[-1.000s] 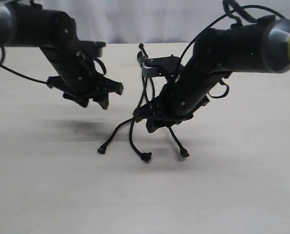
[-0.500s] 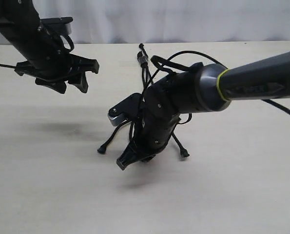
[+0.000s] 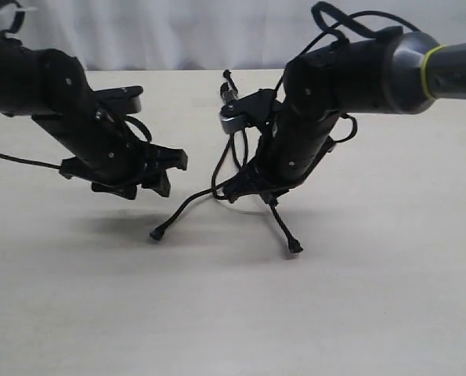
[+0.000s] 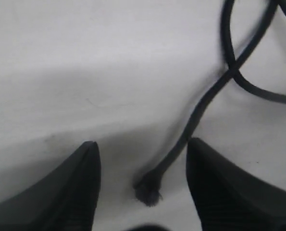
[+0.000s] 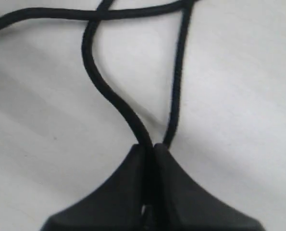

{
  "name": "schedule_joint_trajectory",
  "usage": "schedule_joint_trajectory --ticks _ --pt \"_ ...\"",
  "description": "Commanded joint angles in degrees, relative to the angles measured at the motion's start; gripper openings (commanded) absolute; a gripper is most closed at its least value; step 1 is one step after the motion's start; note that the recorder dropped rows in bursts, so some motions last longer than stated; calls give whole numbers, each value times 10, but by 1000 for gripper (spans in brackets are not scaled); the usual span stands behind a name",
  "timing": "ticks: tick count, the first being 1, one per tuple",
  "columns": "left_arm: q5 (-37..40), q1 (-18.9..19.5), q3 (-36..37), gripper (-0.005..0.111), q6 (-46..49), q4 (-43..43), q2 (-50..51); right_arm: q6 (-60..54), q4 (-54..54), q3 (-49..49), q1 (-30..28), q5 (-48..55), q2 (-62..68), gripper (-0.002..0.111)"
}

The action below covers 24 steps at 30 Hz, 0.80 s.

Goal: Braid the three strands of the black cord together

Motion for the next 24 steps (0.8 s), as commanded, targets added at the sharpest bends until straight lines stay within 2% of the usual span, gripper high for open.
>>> schedule_joint_trajectory --ticks 1,5,9,15,21,24 --pt "-53 -45 2 44 0 -39 18 -11 8 -1 -33 8 -3 4" --pt "-71 -73 2 33 0 -56 45 -11 8 -1 -67 5 0 4" --pt "-83 -78 2 32 0 -63 56 -20 26 5 -92 19 20 4" --pt "-70 -79 2 30 0 -77 78 -48 57 51 -96 -2 40 4" --pt "-66 -109 2 0 36 -102 86 -92 120 73 -96 -5 42 4" --pt "-68 -119 2 0 40 -109 86 -121 162 84 -96 2 42 4"
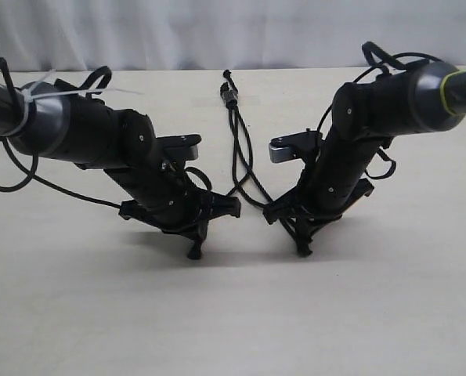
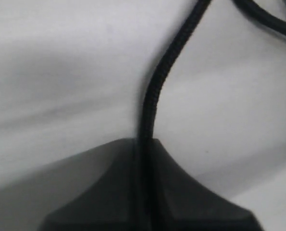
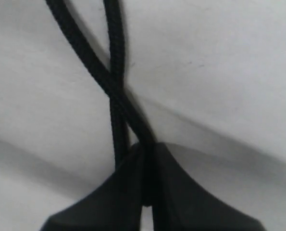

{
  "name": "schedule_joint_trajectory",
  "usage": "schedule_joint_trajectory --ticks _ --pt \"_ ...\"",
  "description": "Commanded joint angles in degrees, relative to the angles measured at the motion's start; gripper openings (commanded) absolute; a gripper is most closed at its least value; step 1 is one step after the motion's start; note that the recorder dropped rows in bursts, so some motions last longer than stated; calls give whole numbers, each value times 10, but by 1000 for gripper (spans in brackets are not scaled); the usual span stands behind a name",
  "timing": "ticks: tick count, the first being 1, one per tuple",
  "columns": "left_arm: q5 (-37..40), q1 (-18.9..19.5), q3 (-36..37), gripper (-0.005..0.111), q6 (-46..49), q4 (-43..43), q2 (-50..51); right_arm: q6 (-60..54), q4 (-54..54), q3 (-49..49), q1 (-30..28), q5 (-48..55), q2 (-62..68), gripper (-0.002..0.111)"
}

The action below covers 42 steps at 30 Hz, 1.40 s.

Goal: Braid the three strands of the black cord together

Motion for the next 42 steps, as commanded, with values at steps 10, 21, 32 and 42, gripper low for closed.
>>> schedule_joint_trajectory --ticks 10,21,32,42 --pt "3 -41 0 0 11 -47 3 -134 174 61 -3 6 -2 4" --pt "-1 -44 0 0 33 -127 3 -105 154 61 -7 -12 -19 4" --pt "-2 -44 0 17 75 -194 3 -67 118 61 -7 -33 -24 30" --pt "3 -44 0 26 75 -193 3 -43 86 61 -7 -34 -25 4"
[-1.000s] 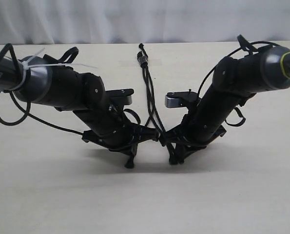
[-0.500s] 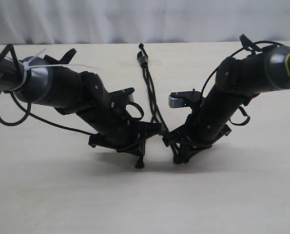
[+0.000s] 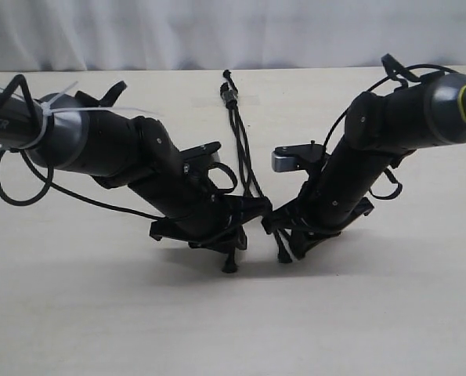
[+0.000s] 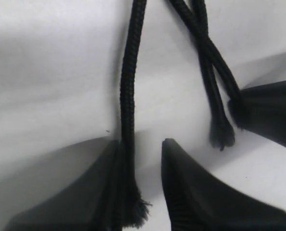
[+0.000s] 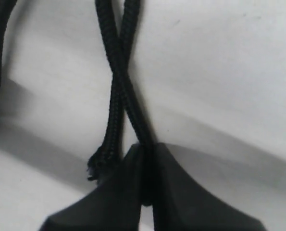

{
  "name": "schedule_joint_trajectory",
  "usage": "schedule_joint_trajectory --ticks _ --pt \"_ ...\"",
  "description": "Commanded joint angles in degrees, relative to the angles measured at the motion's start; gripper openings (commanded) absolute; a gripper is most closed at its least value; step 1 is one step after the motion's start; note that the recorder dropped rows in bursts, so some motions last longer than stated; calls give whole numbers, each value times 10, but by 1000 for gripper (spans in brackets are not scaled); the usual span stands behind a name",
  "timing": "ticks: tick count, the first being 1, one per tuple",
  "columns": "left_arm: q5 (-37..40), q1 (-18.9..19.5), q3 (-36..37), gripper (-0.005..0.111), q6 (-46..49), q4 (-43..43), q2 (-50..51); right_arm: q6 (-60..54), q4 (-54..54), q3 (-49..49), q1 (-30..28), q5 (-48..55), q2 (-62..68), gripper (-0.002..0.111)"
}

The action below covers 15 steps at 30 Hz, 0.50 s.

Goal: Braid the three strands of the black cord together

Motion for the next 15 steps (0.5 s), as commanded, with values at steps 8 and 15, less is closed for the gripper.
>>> schedule_joint_trajectory --ticks 8,15 --pt "0 -2 0 26 4 36 -32 29 -14 3 1 -5 -41 25" --pt "19 -1 0 26 4 41 -41 36 -13 3 1 19 -90 45"
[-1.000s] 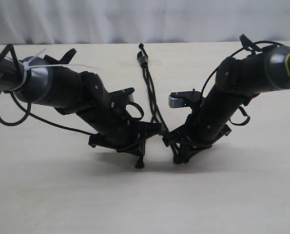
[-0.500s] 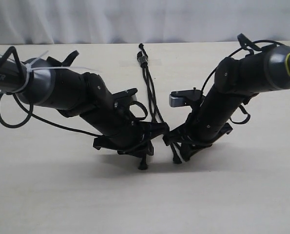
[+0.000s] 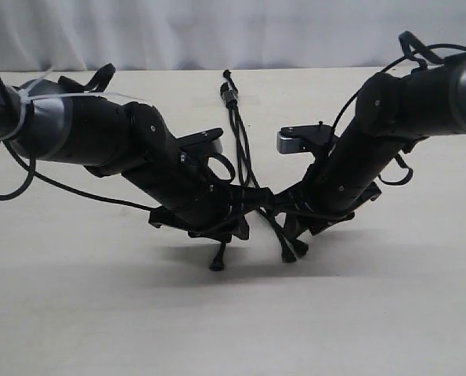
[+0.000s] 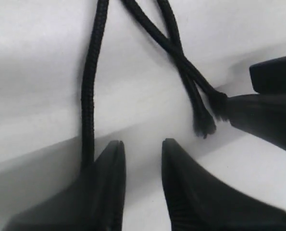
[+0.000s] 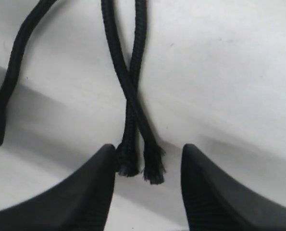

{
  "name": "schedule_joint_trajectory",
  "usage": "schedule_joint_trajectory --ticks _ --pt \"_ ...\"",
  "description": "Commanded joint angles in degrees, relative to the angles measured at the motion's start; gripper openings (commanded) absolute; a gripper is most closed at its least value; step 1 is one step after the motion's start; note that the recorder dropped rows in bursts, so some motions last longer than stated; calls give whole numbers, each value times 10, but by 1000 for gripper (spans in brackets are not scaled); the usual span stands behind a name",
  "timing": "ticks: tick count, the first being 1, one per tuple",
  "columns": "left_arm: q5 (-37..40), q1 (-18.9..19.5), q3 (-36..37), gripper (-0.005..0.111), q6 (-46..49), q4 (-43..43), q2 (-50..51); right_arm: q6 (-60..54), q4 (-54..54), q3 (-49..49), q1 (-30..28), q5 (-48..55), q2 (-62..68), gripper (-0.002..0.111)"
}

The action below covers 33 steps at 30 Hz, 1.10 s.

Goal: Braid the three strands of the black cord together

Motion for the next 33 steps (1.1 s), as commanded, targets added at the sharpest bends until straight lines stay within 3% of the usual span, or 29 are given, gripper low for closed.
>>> schedule_joint_trajectory --ticks 1,3,5,6,9,12,18,21,27,33 --pt "16 2 0 26 3 20 -19 9 1 1 1 21 -46 44" --pt "31 13 0 26 1 55 -42 33 -27 1 1 32 -74 37" --pt "80 49 0 25 -34 159 -99 109 -119 2 -4 44 -113 16" --pt "133 85 0 18 -100 258 -139 149 -164 7 -19 64 -136 4" --pt "241 148 8 0 -146 387 -220 175 -201 22 -60 108 -194 4" --pt "217 176 91 0 -179 437 -416 178 -203 82 -91 116 -306 4" --pt "208 178 178 0 -175 452 -761 178 -206 225 -90 -6 -593 4" --pt "131 178 224 0 -161 452 -893 161 -206 292 -90 -73 -736 4" --pt "87 178 298 0 -164 527 -965 154 -206 377 -90 -132 -886 4" --pt "207 178 310 0 -165 546 -967 154 -190 418 -90 -135 -980 4"
